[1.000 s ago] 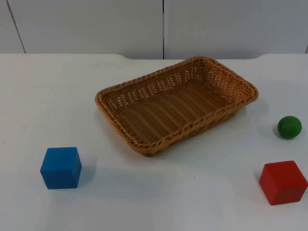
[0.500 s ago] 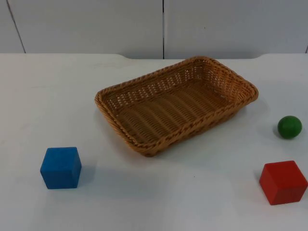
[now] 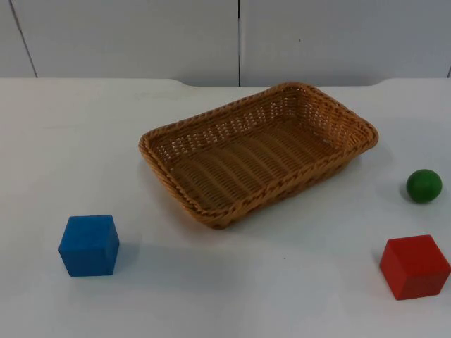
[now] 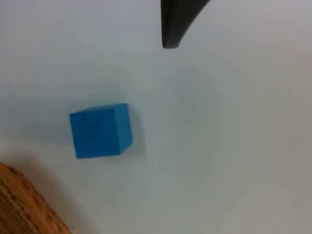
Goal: Place all geometric objects except the red cube into the basket.
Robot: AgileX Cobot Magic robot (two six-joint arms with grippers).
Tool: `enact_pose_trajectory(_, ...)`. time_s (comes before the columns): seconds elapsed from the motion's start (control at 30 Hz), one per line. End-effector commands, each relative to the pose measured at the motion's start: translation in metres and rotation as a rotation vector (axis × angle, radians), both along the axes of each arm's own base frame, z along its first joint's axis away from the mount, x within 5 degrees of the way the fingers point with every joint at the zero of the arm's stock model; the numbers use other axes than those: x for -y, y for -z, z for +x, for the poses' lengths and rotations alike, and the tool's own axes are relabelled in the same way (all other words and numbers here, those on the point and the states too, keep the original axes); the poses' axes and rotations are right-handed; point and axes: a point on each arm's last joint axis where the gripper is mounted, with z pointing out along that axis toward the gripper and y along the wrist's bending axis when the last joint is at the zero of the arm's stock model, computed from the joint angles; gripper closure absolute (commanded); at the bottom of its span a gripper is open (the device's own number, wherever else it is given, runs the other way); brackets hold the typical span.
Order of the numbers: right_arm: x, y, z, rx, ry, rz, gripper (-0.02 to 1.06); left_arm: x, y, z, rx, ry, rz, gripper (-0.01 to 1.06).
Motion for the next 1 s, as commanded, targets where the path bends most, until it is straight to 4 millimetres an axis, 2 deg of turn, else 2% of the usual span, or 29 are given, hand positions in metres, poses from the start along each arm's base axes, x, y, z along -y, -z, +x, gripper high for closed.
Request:
enact_pose_trajectory(0.0, 0.001, -0.002, 0.001, 0.017, 0.005, -0.003, -0.01, 0.004, 0.008, 0.017, -0.033, 0.027, -0.019, 0.00)
enact_pose_trajectory(0.03, 0.001, -0.002, 0.001, 0.017, 0.005, -0.003, -0.01, 0.007, 0.012, 0.025, -0.046, 0.038, -0.016, 0.00)
enact_pose_trajectory(0.07, 0.001, -0.002, 0.001, 0.017, 0.005, -0.003, -0.01, 0.007, 0.012, 0.025, -0.046, 0.038, -0.016, 0.00)
enact_pose_trajectory(0.23, 0.001, -0.002, 0.001, 0.017, 0.005, -0.003, -0.01, 0.037, 0.038, 0.069, -0.113, 0.100, -0.014, 0.00)
enact_pose_trajectory(0.27, 0.001, -0.002, 0.001, 0.017, 0.005, -0.003, -0.01, 0.037, 0.038, 0.069, -0.113, 0.100, -0.014, 0.00)
enact_pose_trajectory(0.4, 0.001, -0.002, 0.001, 0.017, 0.005, -0.003, -0.01, 0.067, 0.062, 0.097, -0.183, 0.142, 0.024, 0.00)
enact_pose_trajectory(0.5, 0.001, -0.002, 0.001, 0.017, 0.005, -0.003, -0.01, 0.074, 0.069, 0.105, -0.188, 0.141, 0.074, 0.00)
enact_pose_trajectory(0.63, 0.001, -0.002, 0.001, 0.015, 0.004, -0.003, -0.01, 0.076, 0.097, 0.117, -0.260, 0.103, 0.180, 0.00)
enact_pose_trajectory(0.67, 0.001, -0.002, 0.001, 0.015, 0.004, -0.003, -0.01, 0.076, 0.097, 0.117, -0.260, 0.103, 0.180, 0.00)
enact_pose_trajectory(0.8, 0.001, -0.002, 0.001, 0.015, 0.004, -0.003, -0.01, 0.078, 0.121, 0.125, -0.284, 0.089, 0.182, 0.00)
enact_pose_trajectory(0.97, 0.001, -0.002, 0.001, 0.015, 0.004, -0.003, -0.01, 0.081, 0.141, 0.132, -0.290, 0.070, 0.169, 0.00)
